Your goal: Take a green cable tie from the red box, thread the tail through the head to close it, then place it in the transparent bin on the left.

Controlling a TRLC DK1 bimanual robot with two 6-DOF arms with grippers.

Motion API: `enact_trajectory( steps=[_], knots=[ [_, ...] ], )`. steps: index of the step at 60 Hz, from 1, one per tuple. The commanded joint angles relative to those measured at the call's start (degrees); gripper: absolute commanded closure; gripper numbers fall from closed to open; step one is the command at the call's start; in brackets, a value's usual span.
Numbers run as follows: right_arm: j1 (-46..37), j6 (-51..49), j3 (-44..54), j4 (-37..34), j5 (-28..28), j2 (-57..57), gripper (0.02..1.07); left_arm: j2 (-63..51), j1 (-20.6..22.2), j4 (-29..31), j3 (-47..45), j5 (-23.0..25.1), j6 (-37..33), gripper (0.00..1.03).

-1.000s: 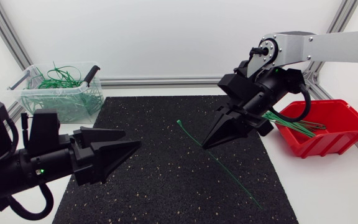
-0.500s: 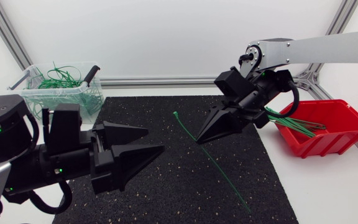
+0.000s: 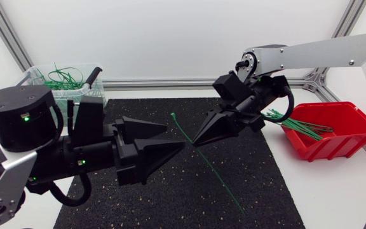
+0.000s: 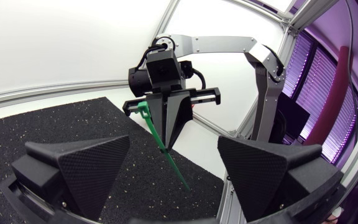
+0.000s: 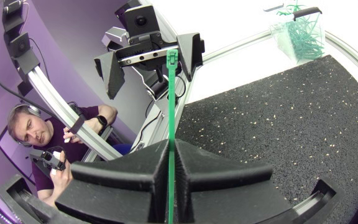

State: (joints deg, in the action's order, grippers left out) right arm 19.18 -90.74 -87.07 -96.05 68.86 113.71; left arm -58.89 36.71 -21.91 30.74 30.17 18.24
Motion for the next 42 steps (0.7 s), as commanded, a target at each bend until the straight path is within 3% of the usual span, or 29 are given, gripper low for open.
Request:
enact_trajectory(
  steps=[1, 31, 42],
  knots=[
    [0.33, -2.16, -0.38, -6.87, 0.75, 1.16, 1.01, -2.37, 1.17, -1.64, 1.95, 0.50, 0.04, 0.04],
    [0.86, -2.42, -0.03, -6.78, 1.45, 1.60, 1.01, -9.40, -0.59, -5.25, 3.98, 0.50, -0.05, 0.06],
    [0.95, -2.42, -0.12, -6.69, 1.45, 1.69, 1.01, -10.19, -1.29, -5.42, 4.50, 0.68, 0.13, 0.15]
  ],
)
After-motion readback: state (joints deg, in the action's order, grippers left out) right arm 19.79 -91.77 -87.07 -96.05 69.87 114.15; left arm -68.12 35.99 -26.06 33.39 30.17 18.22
